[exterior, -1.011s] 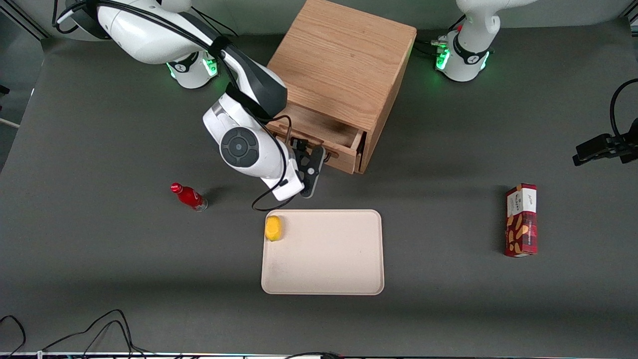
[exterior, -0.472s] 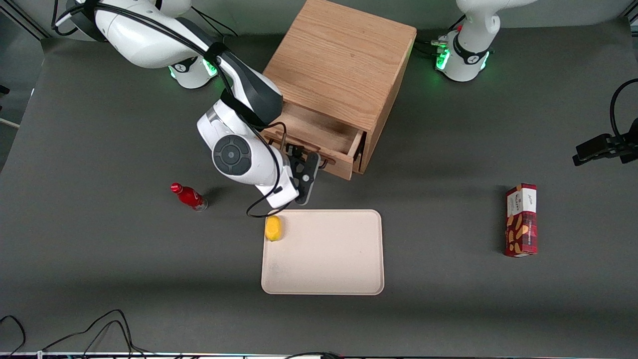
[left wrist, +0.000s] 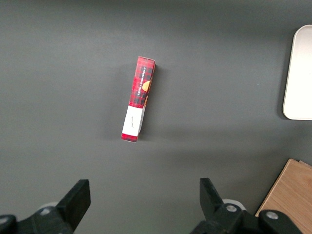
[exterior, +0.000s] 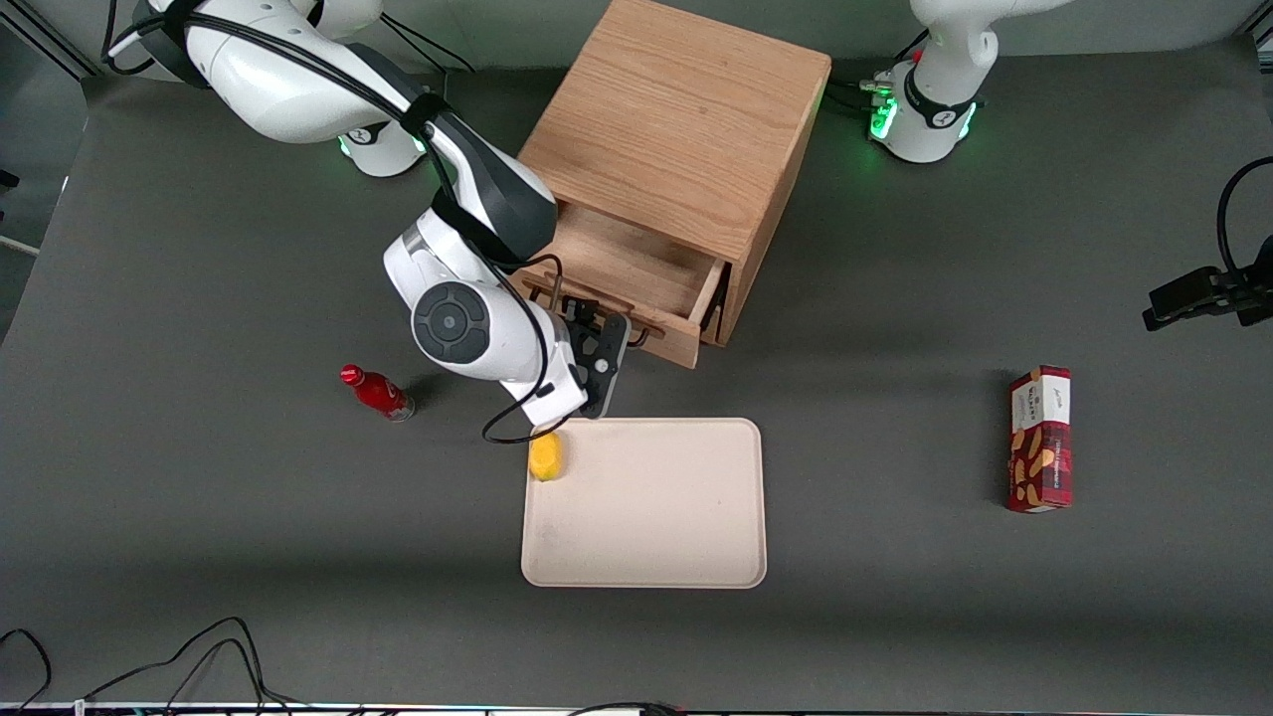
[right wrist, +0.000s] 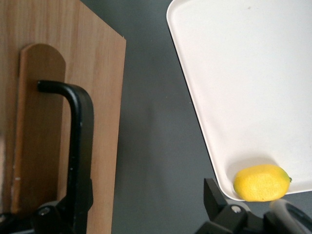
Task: Open upper drawer
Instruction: 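Pull the upper drawer outward by its handle with the right gripper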
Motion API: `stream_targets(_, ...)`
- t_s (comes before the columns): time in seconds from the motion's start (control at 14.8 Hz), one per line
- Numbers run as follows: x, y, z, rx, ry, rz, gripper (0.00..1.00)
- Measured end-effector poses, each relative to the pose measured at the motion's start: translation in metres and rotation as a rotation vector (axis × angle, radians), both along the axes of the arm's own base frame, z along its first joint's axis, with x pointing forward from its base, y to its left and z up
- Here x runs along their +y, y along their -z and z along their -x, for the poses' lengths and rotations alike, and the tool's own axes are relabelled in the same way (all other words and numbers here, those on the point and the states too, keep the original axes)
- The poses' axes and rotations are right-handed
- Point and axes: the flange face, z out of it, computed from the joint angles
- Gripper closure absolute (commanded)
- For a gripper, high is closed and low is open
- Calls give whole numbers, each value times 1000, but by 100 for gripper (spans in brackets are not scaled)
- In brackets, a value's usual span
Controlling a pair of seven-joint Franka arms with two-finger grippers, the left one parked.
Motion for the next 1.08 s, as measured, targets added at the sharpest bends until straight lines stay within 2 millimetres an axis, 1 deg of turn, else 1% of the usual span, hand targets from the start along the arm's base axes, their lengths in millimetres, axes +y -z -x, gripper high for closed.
stream_targets(0.54,-5,3,-13,23,5,1,0)
stream_targets(0.81,-13,2,-25,20,17,-1,0)
stream_targets(1.08,-17,2,-32,16,25,-2,0)
